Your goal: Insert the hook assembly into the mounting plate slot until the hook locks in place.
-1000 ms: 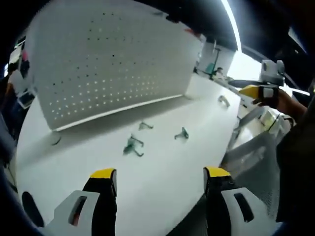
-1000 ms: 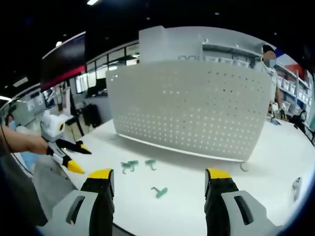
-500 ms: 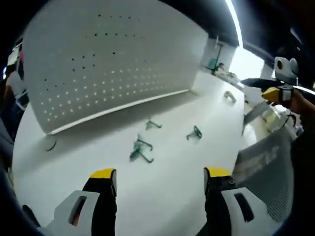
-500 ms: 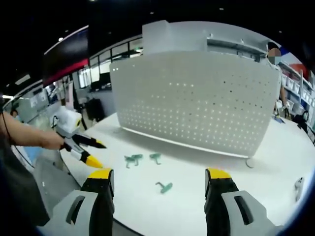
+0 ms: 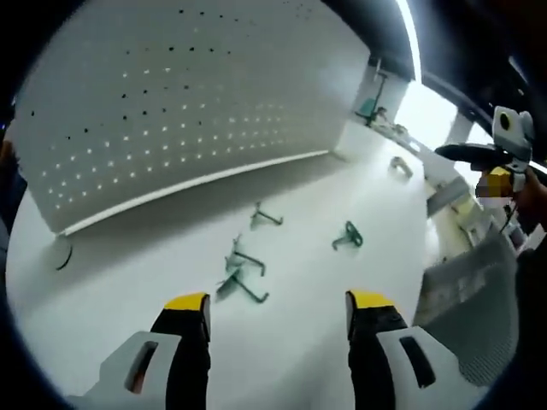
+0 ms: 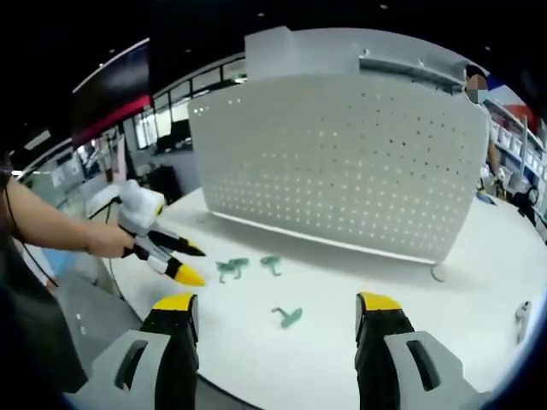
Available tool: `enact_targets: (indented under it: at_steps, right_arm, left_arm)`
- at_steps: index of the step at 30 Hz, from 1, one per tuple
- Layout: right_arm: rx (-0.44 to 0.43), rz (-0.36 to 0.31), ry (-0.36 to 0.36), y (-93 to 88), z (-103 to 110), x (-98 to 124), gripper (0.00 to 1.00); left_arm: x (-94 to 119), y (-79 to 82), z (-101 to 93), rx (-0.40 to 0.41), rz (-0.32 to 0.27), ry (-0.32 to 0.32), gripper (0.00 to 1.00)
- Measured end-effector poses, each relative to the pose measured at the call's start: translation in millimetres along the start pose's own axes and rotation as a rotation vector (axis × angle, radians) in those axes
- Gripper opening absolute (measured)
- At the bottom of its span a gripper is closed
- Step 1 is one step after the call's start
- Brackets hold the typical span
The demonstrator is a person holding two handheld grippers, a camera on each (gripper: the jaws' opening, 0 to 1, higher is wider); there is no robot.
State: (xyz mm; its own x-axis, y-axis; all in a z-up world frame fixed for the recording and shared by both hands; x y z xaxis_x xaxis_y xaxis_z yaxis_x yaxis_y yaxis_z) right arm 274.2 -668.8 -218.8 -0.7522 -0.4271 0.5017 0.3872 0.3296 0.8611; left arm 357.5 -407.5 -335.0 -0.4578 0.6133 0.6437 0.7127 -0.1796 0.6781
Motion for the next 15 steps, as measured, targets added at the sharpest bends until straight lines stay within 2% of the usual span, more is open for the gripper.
enact_targets:
  at_steps: [7,10,15]
  right_arm:
    - [-0.019,0.032,-0.004,-12.2,-3.6,2.2,0.75]
    - [-0.03,0.036,-0.01,-14.2,-5.3,2.5,0.75]
    - [-0.044,0.046,-0.012,-18.6,-6.9,0.7,0.75]
  left_arm:
    - [-12.9,-2.8,2.2,-0.018,0.027,-0.003,0.65]
    - [-15.8,0.5,6.1,-0.036,0.01,0.032,0.69]
    - [-24.6,0.2,8.1,-0.036,0.031,0.023,0.66]
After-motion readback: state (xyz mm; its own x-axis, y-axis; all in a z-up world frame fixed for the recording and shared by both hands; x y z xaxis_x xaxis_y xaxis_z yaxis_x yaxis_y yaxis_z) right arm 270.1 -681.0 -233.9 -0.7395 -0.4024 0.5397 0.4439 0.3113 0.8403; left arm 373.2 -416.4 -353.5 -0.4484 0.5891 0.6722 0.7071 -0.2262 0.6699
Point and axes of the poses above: the point that each gripper's makers call its tool centre point, and the gripper's own axes: x roughly backward along the fingers, z roughly to its left, y roughly out of its top, the point moved 7 cm from there along x, roughly backward along the fingers, and after that the axes turned 9 degrees about x, right-handed, at the moved point
